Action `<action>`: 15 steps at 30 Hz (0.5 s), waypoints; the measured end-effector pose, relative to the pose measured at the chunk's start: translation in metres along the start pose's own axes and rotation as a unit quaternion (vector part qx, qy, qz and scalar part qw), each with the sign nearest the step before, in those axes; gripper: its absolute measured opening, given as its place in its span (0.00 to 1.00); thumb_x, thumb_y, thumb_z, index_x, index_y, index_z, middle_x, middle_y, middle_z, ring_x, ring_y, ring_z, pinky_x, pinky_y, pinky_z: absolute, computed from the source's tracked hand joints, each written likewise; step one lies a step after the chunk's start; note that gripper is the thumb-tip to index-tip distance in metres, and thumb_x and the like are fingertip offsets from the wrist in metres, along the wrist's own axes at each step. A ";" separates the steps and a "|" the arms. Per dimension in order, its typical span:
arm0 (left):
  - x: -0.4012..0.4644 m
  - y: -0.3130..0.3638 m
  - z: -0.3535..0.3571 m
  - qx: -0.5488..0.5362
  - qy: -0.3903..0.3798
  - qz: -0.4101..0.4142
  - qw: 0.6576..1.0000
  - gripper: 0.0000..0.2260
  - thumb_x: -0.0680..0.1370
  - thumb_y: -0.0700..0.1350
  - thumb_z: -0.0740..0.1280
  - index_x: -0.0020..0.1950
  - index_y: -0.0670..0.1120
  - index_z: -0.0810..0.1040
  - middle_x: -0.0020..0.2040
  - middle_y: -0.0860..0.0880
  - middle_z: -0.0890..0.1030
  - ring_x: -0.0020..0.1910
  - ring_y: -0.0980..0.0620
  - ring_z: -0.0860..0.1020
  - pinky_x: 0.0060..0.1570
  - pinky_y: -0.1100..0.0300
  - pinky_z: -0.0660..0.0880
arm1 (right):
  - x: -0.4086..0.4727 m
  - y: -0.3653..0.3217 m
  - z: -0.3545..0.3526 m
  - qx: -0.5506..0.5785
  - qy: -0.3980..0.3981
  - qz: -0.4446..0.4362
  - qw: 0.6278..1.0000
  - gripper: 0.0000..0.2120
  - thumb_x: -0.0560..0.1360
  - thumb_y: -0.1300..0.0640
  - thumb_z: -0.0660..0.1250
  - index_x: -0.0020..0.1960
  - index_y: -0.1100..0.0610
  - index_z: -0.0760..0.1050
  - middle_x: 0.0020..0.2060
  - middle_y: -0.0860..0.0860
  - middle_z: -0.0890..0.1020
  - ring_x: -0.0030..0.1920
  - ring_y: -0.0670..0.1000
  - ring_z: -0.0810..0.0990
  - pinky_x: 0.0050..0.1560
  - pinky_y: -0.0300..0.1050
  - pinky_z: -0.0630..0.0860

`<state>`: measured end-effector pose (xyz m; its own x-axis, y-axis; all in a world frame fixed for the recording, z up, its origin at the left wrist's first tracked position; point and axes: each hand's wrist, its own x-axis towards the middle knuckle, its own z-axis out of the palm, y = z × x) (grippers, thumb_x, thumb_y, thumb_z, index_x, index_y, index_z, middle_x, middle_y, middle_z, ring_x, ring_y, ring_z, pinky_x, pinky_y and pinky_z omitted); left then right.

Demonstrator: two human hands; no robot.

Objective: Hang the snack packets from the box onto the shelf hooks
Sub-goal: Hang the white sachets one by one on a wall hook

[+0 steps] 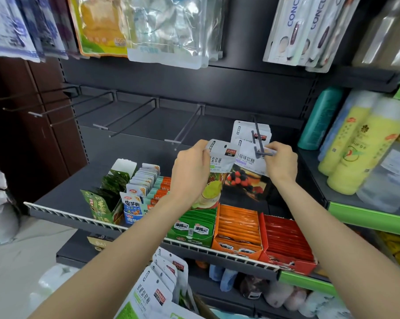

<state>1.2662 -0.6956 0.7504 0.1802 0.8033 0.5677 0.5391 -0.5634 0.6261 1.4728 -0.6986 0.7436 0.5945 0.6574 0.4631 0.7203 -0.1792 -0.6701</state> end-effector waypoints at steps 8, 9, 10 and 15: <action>0.012 -0.005 0.012 0.003 -0.028 0.000 1.000 0.10 0.82 0.42 0.56 0.53 0.45 0.77 0.37 0.51 0.78 0.35 0.52 0.76 0.33 0.58 0.71 | 0.046 0.004 0.028 -0.013 -0.004 0.019 1.000 0.09 0.76 0.57 0.64 0.53 0.58 0.79 0.51 0.57 0.81 0.52 0.59 0.79 0.44 0.46 0.73; 0.013 -0.005 0.012 0.000 -0.033 0.000 0.999 0.10 0.82 0.42 0.56 0.51 0.46 0.77 0.35 0.52 0.77 0.33 0.53 0.75 0.32 0.60 0.69 | 0.047 0.007 0.029 -0.007 -0.007 0.008 1.000 0.10 0.76 0.58 0.64 0.55 0.58 0.79 0.53 0.57 0.80 0.55 0.58 0.78 0.47 0.46 0.72; 0.013 -0.005 0.013 -0.004 -0.039 -0.001 0.999 0.10 0.81 0.42 0.56 0.50 0.46 0.76 0.35 0.54 0.76 0.32 0.55 0.74 0.31 0.61 0.68 | 0.045 0.008 0.028 -0.001 -0.009 -0.008 1.000 0.12 0.76 0.59 0.64 0.58 0.59 0.78 0.56 0.58 0.77 0.57 0.58 0.76 0.52 0.46 0.72; 0.005 -0.003 0.015 -0.039 -0.083 -0.021 0.996 0.09 0.81 0.40 0.57 0.46 0.49 0.75 0.35 0.52 0.78 0.32 0.54 0.74 0.31 0.59 0.68 | 0.007 0.017 0.003 0.089 0.009 -0.031 0.995 0.14 0.77 0.61 0.63 0.63 0.56 0.74 0.59 0.56 0.75 0.60 0.53 0.74 0.61 0.41 0.68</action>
<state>1.2779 -0.6867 0.7434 0.2965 0.8436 0.4477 0.4853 -0.5369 0.6901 1.4882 -0.6950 0.7331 0.5576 0.6501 0.5162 0.6821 -0.0044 -0.7312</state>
